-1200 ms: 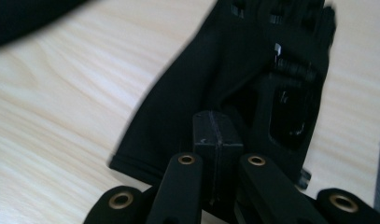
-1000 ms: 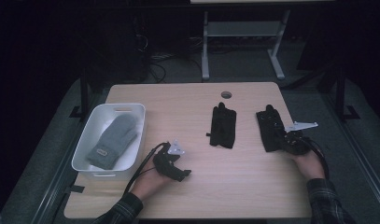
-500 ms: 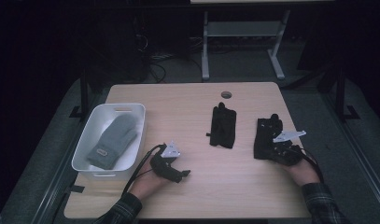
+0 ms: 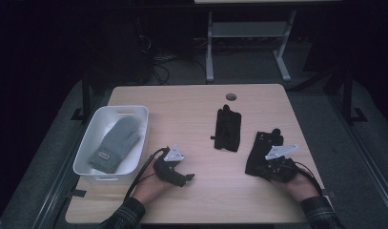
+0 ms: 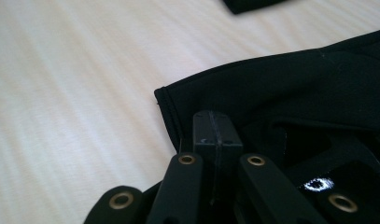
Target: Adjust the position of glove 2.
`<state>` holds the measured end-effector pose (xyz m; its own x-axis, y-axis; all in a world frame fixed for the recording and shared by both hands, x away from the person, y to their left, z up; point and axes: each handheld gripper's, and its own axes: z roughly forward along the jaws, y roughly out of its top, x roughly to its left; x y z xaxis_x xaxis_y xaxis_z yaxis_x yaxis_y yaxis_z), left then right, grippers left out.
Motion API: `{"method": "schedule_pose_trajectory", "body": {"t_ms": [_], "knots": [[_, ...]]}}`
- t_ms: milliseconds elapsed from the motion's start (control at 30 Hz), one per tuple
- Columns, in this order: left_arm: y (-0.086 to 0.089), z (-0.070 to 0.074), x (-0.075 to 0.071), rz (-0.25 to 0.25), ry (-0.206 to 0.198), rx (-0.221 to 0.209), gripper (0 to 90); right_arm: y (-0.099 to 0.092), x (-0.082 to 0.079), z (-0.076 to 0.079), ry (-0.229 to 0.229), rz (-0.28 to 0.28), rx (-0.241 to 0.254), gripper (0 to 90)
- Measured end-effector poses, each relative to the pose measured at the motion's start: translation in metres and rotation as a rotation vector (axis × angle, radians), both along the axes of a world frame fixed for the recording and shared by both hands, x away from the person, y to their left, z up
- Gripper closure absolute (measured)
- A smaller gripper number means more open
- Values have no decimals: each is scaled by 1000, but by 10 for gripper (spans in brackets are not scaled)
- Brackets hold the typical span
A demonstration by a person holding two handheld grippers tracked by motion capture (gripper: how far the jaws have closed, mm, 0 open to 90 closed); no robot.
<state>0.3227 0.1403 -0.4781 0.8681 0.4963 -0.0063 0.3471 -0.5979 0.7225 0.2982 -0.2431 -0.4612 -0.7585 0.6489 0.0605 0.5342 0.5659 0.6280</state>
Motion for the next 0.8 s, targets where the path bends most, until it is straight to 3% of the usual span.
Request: {"method": "schedule_pose_trajectory", "body": {"t_ms": [367, 467, 633, 800], "knots": [[0, 0, 0, 0, 4, 7, 122, 19, -33, 2, 31, 104, 3, 900], [0, 0, 0, -3, 4, 10, 121, 23, -40, 3, 21, 133, 4, 900], [0, 0, 0, -5, 1, 1, 120, 15, -36, 15, -8, 89, 66, 900], [1, 0, 1, -7, -2, 5, 121, -2, -13, 21, -40, 2, 80, 900]]}}
